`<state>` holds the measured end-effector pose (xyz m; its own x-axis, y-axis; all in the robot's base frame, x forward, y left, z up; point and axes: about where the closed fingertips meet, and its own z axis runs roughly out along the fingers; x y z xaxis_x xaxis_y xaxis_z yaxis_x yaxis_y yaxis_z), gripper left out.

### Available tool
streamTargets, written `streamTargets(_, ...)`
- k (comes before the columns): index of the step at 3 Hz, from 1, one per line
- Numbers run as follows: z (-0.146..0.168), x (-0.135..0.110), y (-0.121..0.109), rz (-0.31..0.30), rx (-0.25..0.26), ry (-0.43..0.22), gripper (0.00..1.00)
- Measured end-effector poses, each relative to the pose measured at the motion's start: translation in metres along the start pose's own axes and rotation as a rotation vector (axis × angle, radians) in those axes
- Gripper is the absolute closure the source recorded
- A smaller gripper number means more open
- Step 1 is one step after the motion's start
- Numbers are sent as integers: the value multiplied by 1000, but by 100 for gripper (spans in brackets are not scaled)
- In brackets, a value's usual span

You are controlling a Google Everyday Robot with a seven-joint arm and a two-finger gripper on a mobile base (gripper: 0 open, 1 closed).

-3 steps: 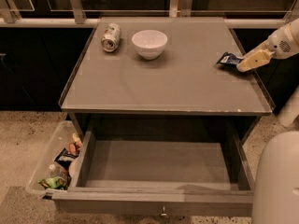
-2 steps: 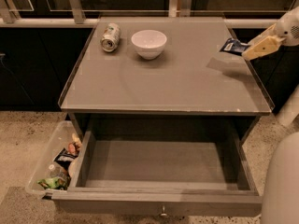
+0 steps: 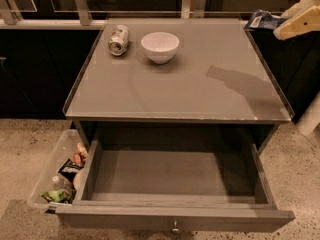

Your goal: Place rxbar blueberry into top drawer

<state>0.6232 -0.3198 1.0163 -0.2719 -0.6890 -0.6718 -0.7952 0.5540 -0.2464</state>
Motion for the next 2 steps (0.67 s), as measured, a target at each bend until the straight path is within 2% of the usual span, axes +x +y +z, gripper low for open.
streamTargets(1,0,0,0,0,0,0,100)
streamTargets(2,-9,0,9,-26,-12,5,100)
